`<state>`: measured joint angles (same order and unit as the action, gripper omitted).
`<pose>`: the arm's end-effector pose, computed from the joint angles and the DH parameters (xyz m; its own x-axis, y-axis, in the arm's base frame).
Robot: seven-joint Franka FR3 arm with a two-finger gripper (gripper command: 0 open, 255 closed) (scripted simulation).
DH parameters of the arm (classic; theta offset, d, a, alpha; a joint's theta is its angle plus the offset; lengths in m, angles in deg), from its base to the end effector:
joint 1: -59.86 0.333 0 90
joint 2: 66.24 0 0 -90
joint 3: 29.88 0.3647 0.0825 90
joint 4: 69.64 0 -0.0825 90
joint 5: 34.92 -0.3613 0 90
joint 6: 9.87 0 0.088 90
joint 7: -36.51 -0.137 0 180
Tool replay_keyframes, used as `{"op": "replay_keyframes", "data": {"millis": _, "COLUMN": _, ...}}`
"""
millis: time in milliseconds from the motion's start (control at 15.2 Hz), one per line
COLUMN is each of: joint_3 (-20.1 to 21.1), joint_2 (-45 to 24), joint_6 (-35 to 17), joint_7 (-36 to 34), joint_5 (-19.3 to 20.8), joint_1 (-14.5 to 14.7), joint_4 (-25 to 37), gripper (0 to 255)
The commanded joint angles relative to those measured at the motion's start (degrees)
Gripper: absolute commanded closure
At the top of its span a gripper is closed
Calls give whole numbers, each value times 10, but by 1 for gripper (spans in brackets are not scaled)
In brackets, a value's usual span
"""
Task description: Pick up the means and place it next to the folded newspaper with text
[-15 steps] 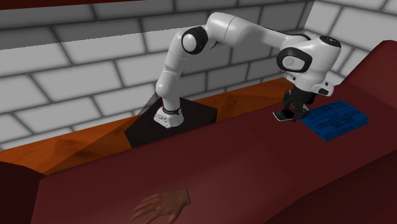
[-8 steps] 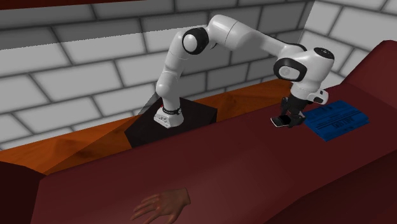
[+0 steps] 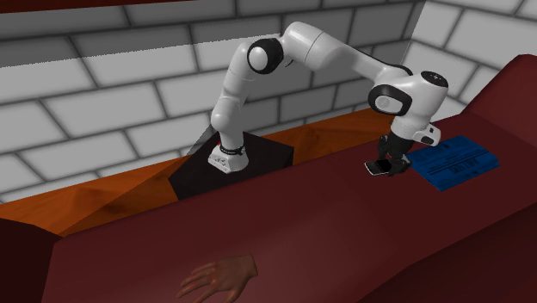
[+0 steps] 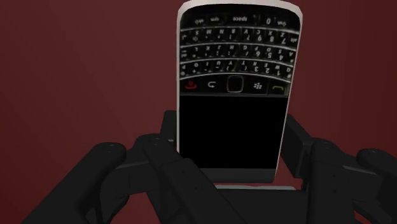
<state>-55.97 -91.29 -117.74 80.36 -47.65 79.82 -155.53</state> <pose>0.6745 0.0002 0.4576 0.8106 0.5855 0.0105 0.5856 -0.8103 -0.0225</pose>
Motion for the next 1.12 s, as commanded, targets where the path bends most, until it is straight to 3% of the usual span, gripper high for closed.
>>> {"op": "replay_keyframes", "data": {"millis": 0, "joint_3": 0, "joint_2": 0, "joint_6": 0, "joint_7": 0, "joint_5": 0, "joint_1": 0, "joint_4": 0, "gripper": 255}}
{"op": "replay_keyframes", "data": {"millis": 66, "joint_3": 0, "joint_2": 0, "joint_6": 0, "joint_7": 0, "joint_5": 0, "joint_1": 0, "joint_4": 0, "gripper": 255}}
{"op": "replay_keyframes", "data": {"millis": 132, "joint_3": 0, "joint_2": 0, "joint_6": 0, "joint_7": 0, "joint_5": 0, "joint_1": 0, "joint_4": 0, "gripper": 0}}
{"op": "replay_keyframes", "data": {"millis": 462, "joint_3": 0, "joint_2": 0, "joint_6": 0, "joint_7": 0, "joint_5": 0, "joint_1": 0, "joint_4": 0, "gripper": 0}}
{"op": "replay_keyframes", "data": {"millis": 726, "joint_3": -4, "joint_2": 7, "joint_6": 69, "joint_7": -6, "joint_5": 5, "joint_1": -6, "joint_4": 64, "gripper": 0}}
{"op": "replay_keyframes", "data": {"millis": 1056, "joint_3": -4, "joint_2": 7, "joint_6": 69, "joint_7": -6, "joint_5": 5, "joint_1": -6, "joint_4": 64, "gripper": 0}}
